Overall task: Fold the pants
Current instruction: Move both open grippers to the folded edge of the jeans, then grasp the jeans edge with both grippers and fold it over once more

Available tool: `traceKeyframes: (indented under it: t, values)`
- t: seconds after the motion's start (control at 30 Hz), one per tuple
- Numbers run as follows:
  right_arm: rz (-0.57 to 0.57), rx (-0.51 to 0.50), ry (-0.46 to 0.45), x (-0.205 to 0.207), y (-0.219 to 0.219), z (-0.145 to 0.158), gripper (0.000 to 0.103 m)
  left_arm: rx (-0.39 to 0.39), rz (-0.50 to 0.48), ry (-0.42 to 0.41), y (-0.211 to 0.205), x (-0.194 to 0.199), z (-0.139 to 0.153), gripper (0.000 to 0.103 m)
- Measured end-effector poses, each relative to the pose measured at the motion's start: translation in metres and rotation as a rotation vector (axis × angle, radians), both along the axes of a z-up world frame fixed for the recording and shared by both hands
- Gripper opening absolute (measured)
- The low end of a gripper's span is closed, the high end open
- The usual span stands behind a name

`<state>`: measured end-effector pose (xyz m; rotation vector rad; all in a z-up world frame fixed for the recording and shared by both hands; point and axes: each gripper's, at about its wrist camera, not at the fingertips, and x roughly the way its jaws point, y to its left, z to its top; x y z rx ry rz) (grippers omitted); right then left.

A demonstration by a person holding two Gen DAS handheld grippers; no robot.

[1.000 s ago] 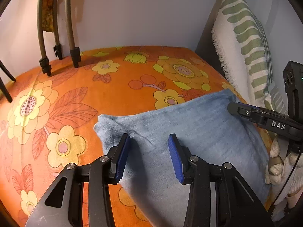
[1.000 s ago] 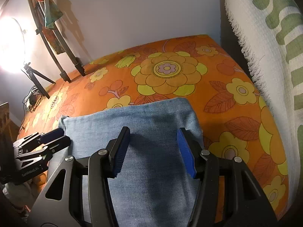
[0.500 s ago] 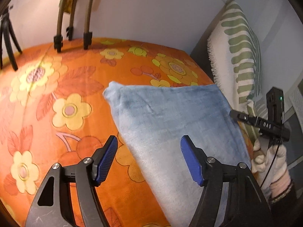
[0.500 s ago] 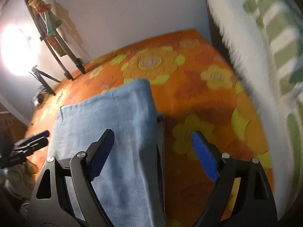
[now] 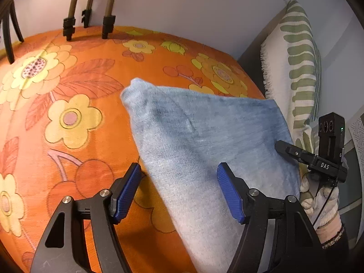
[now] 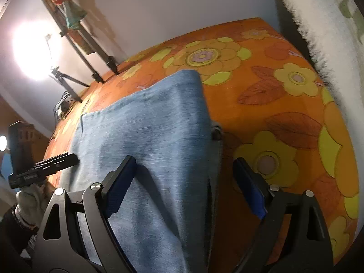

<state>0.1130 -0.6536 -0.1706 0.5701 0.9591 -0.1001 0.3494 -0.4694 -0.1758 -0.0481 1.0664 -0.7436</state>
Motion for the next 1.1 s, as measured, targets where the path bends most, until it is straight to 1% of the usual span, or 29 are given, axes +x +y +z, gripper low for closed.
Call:
traceKeyframes:
  t: [0.07, 0.1, 0.13, 0.17, 0.2, 0.23, 0.27, 0.3, 0.33, 0.4, 0.43, 0.5, 0.6, 0.67, 0.77, 0.9, 1.1]
  values:
    - [0.018, 0.012, -0.01, 0.001, 0.002, 0.0, 0.085, 0.006, -0.016, -0.021, -0.004, -0.002, 0.0, 0.069]
    - [0.031, 0.021, -0.015, 0.001, 0.003, -0.001, 0.081, 0.006, -0.018, -0.027, -0.006, -0.002, 0.0, 0.07]
    - [0.038, 0.023, -0.018, 0.002, 0.004, -0.001, 0.081, 0.005, -0.018, -0.035, -0.007, -0.003, 0.0, 0.07]
    - [0.045, 0.028, -0.024, 0.002, 0.004, -0.001, 0.076, 0.0, -0.021, -0.037, -0.008, -0.003, -0.001, 0.07]
    - [0.057, 0.047, -0.031, 0.003, 0.005, -0.002, 0.063, -0.004, -0.023, -0.04, -0.01, -0.003, -0.001, 0.07]
    - [0.066, 0.071, -0.035, 0.004, 0.006, -0.005, 0.06, -0.006, -0.023, -0.048, -0.012, -0.004, -0.001, 0.07]
    - [0.066, 0.069, -0.037, 0.005, 0.008, -0.004, 0.059, -0.01, -0.026, -0.052, -0.013, -0.004, -0.002, 0.069]
    - [0.076, 0.078, -0.04, 0.005, 0.009, -0.005, 0.05, -0.013, -0.026, -0.057, -0.016, -0.004, -0.002, 0.063]
    - [0.081, 0.095, -0.045, 0.006, 0.01, -0.005, 0.046, -0.017, -0.018, -0.061, -0.016, -0.004, -0.002, 0.06]
    - [0.071, 0.094, -0.05, 0.006, 0.013, -0.005, 0.039, -0.035, 0.0, -0.066, -0.016, -0.005, -0.001, 0.041]
    - [0.068, 0.084, -0.051, 0.006, 0.015, -0.004, 0.037, -0.04, 0.008, -0.066, -0.015, -0.004, 0.001, 0.038]
    - [0.053, 0.062, -0.046, 0.006, 0.019, 0.0, 0.029, -0.053, 0.018, -0.063, -0.013, -0.003, 0.003, 0.029]
    - [0.033, 0.023, -0.04, 0.006, 0.024, 0.008, 0.022, -0.06, 0.013, -0.08, -0.011, -0.004, 0.009, 0.021]
    - [0.023, 0.016, -0.048, 0.005, 0.025, 0.013, 0.02, -0.069, 0.011, -0.093, -0.008, -0.006, 0.013, 0.018]
    - [0.016, -0.001, -0.053, 0.003, 0.028, 0.019, 0.018, -0.086, 0.012, -0.093, -0.005, -0.006, 0.017, 0.016]
    - [0.0, -0.023, -0.062, 0.002, 0.033, 0.029, 0.016, -0.108, 0.009, -0.096, -0.002, -0.007, 0.027, 0.015]
    - [-0.012, -0.041, -0.092, 0.002, 0.038, 0.048, 0.015, -0.134, 0.013, -0.127, 0.001, 0.0, 0.046, 0.013]
